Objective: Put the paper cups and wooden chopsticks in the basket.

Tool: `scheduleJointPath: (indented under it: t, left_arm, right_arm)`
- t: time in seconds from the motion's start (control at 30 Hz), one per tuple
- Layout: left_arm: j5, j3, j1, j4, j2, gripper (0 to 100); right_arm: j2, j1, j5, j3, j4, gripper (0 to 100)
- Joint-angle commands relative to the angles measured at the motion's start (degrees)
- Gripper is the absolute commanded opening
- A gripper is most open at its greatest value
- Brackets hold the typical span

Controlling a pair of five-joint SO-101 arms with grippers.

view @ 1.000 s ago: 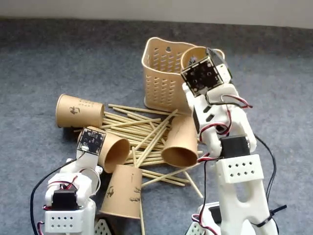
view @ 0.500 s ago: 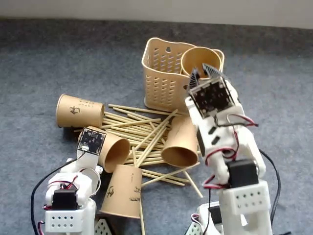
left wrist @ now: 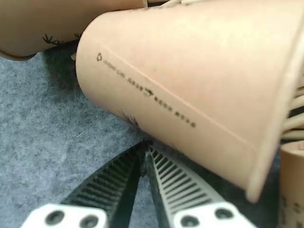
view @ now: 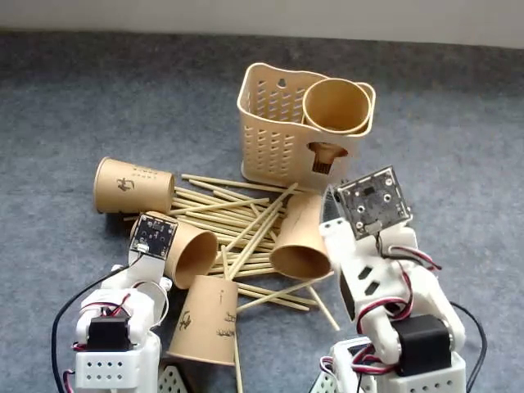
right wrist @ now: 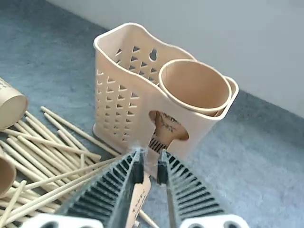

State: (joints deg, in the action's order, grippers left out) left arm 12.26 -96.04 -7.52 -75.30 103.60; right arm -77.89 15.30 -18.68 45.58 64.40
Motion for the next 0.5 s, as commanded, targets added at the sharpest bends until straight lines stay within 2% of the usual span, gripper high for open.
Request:
scheduleJointPath:
  t: [0.0, 0.27, 0.47]
  left_arm:
    - [0.09, -1.10, -0.48, -0.26, 0.66, 1]
    - [0.09, -1.10, -0.48, -0.26, 0.66, 1]
    - [0.09, -1.10, -0.48, -0.26, 0.66, 1]
  right_arm:
    - [-2.77, 0.31, 1.67, -0.57, 4.70, 5.9]
    - [-5.49, 0.66, 3.34, -0.31, 14.46, 6.0]
    - [-5.49, 0.66, 1.23, 5.67, 14.81, 9.7]
